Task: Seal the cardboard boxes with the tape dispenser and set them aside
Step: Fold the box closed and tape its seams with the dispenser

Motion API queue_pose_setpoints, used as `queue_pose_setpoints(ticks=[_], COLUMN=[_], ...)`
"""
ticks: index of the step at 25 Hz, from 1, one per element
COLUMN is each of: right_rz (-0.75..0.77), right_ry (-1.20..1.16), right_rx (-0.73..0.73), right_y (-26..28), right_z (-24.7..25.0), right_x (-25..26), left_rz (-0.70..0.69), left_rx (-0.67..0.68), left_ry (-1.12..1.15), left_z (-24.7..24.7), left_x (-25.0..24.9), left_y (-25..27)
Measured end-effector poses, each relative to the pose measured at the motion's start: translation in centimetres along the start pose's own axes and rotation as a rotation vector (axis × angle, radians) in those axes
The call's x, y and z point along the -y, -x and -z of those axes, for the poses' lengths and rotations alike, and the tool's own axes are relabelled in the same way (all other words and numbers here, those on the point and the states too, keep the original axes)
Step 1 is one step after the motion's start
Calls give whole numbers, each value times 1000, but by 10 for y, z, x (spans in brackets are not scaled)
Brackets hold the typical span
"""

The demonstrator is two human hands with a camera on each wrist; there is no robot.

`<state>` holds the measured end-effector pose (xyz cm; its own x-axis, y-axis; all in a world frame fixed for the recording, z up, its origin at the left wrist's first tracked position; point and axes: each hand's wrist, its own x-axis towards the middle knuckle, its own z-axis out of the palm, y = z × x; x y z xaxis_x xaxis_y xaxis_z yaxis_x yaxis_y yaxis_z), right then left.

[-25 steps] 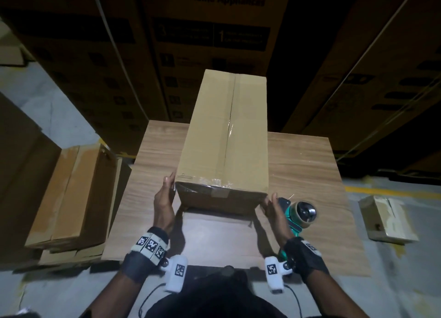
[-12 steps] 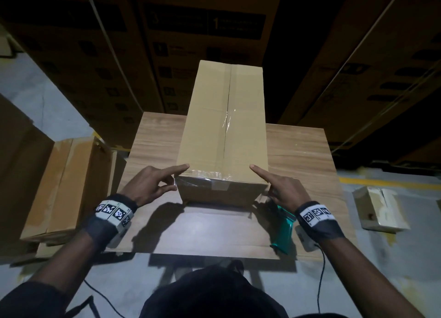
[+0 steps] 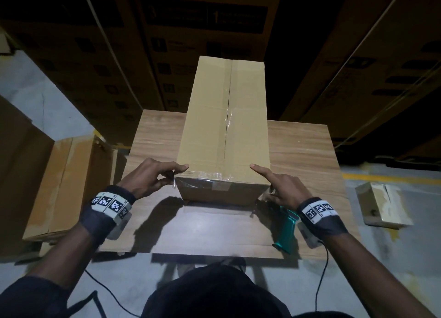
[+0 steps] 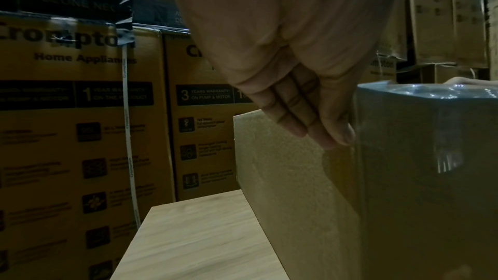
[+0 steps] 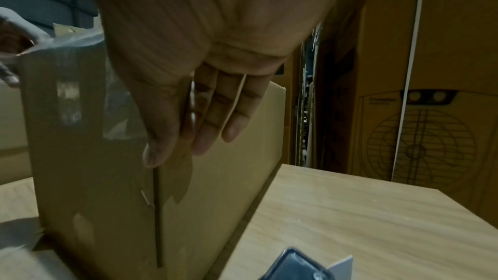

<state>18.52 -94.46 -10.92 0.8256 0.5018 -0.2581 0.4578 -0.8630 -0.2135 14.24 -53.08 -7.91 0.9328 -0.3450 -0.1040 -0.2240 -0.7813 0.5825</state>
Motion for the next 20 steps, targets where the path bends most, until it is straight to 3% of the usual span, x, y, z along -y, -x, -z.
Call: queue_pose_setpoints(ticks=[4, 10, 15, 20], right_rz=[15, 35, -69, -16], right_ry=[17, 40, -184, -283], right_rx=[60, -19, -43, -37], right_y=[0, -7, -6, -10], right_z=[9, 5, -8, -11], right_x=[-4, 1, 5, -2], left_rz=[-66, -79, -77, -94], left_rx=[6, -5, -81, -172], left_ry=[24, 27, 56, 54], left_z=[1, -5, -20, -29], left_x=[3, 11, 23, 19], left_y=[-9, -14, -12, -10])
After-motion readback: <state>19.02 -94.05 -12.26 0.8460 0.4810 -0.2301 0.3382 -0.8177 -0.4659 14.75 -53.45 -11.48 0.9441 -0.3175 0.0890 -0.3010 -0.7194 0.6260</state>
